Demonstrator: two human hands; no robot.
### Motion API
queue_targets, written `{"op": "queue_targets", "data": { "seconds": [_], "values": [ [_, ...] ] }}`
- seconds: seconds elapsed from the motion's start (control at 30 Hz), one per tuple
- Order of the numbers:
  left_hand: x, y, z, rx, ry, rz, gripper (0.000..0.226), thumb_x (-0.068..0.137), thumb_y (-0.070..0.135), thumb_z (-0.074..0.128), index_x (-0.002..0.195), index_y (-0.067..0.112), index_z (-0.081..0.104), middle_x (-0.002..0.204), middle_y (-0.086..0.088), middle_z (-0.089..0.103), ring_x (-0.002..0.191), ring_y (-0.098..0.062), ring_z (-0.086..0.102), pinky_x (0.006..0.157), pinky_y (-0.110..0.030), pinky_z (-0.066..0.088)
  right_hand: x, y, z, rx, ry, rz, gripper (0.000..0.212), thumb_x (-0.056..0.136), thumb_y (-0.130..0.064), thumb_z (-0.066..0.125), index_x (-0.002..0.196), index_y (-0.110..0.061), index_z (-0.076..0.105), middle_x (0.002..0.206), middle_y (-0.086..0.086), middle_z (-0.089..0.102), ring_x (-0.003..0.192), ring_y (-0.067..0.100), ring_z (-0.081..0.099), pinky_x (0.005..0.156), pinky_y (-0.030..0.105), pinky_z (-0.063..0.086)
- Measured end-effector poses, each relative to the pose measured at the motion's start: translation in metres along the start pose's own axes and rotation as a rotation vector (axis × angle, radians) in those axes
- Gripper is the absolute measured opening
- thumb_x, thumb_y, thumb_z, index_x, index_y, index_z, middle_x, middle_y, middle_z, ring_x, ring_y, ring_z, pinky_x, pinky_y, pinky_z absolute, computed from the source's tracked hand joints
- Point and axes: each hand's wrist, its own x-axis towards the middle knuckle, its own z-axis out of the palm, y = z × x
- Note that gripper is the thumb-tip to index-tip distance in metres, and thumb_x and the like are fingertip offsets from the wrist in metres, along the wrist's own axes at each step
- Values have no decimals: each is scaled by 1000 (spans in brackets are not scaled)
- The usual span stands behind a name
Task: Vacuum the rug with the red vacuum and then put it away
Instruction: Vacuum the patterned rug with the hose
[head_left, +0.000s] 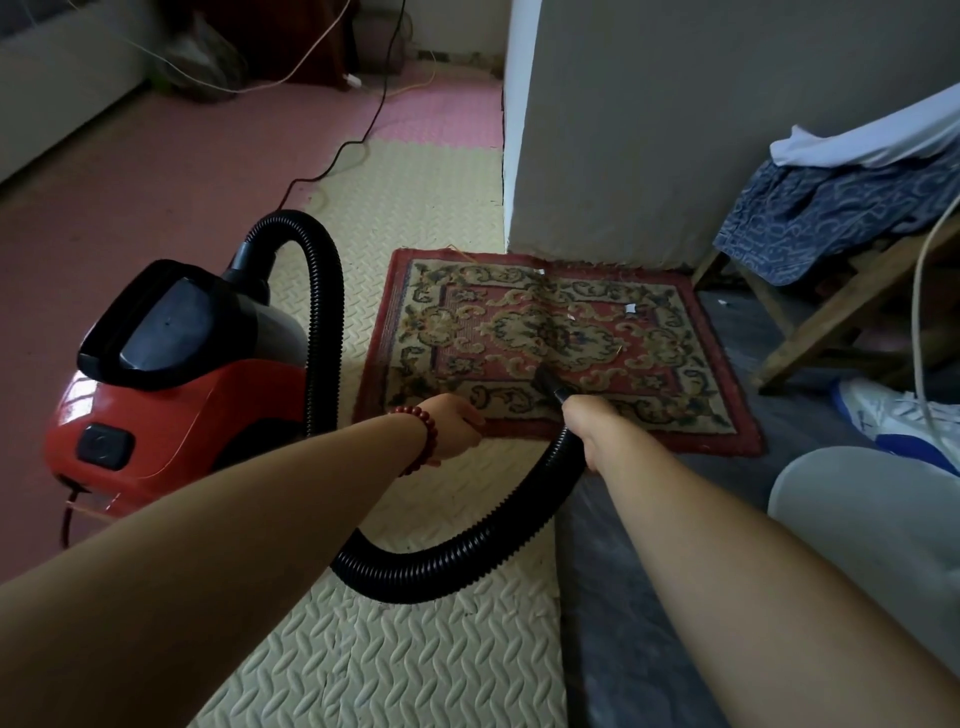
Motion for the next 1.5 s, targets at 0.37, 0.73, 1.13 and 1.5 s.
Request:
{"op": "queue_targets", "data": {
  "seconds": [0.37,0.73,1.13,1.5],
  "values": [
    [-1,4,4,42,-12,23,31,95,17,49,124,23,57,105,-3,57,108,-22,58,75,-30,47,6,12,-9,88,22,54,33,100,-25,40,120,-1,50,105,10,49,108,29,54,93,38,45],
    [0,4,5,19,-34,11,31,95,17,49,125,22,56,100,-2,58,97,-21,57,77,-30,45,10,12,-17,71,65,84,33,99,-20,41,121,2,51,85,9,47,69,24,45,73,32,40],
    [-1,3,7,34,-56,19,31,95,17,49,125,21,55,104,-4,58,99,-20,57,77,-30,45,17,12,-16,120,89,91,31,98,-20,44,120,1,50,78,8,43,64,23,42,72,32,41],
    [-17,19,19,-221,-172,155,32,89,49,54,112,28,61,106,11,68,92,-10,65,87,-31,49,31,7,-16,296,167,7,41,99,-28,40,135,-8,44,110,7,51,87,24,48,77,33,40]
  ]
}}
